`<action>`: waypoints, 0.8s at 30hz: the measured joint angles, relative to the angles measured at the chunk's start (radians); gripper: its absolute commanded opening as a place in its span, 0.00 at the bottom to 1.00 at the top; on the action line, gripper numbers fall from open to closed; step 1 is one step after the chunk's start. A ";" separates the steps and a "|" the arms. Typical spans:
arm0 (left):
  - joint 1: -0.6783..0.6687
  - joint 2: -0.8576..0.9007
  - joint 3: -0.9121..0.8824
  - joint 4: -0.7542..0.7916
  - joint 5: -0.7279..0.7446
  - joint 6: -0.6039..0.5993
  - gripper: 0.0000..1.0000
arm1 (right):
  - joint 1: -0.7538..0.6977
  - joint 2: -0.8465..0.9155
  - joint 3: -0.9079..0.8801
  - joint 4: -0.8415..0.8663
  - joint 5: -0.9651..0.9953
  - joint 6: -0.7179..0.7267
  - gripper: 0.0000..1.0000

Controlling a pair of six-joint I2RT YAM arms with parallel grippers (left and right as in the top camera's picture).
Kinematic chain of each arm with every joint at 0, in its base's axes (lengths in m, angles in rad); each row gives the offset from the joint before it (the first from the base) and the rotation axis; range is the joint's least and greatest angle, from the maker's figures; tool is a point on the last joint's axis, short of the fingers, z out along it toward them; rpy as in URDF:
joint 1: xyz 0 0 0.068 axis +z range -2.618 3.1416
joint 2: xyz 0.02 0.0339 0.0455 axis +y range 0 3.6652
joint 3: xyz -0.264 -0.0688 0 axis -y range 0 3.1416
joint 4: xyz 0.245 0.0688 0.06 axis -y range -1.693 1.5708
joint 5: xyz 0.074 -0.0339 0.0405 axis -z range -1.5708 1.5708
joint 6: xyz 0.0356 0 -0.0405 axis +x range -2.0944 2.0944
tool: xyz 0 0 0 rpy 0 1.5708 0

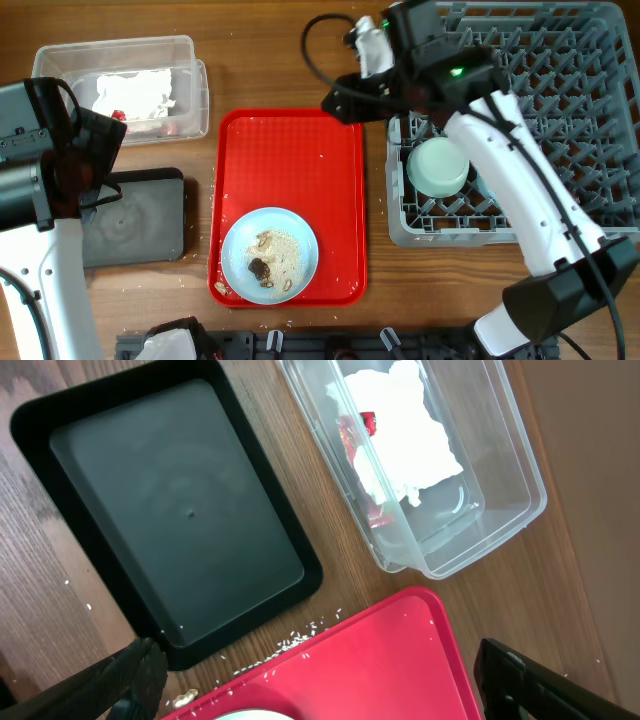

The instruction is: Sort waste into correct bins and load items into the dishwasher rack

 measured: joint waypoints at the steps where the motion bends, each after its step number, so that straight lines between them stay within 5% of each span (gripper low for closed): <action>1: 0.000 0.000 0.000 0.000 0.000 0.000 1.00 | 0.023 0.000 0.000 -0.001 0.000 0.000 0.41; 8: 0.000 0.000 0.000 0.000 0.000 0.000 1.00 | 0.151 0.000 0.000 0.014 -0.001 0.012 0.50; 11: 0.000 0.000 0.000 0.000 0.000 0.000 1.00 | 0.168 0.000 0.000 0.031 -0.001 0.030 0.70; 13: 0.000 0.000 0.000 0.000 0.000 0.000 1.00 | 0.168 0.000 0.000 0.042 0.002 0.048 1.00; 24: 0.000 0.000 0.000 0.000 0.000 0.000 1.00 | 0.168 0.000 0.000 0.047 0.171 0.250 1.00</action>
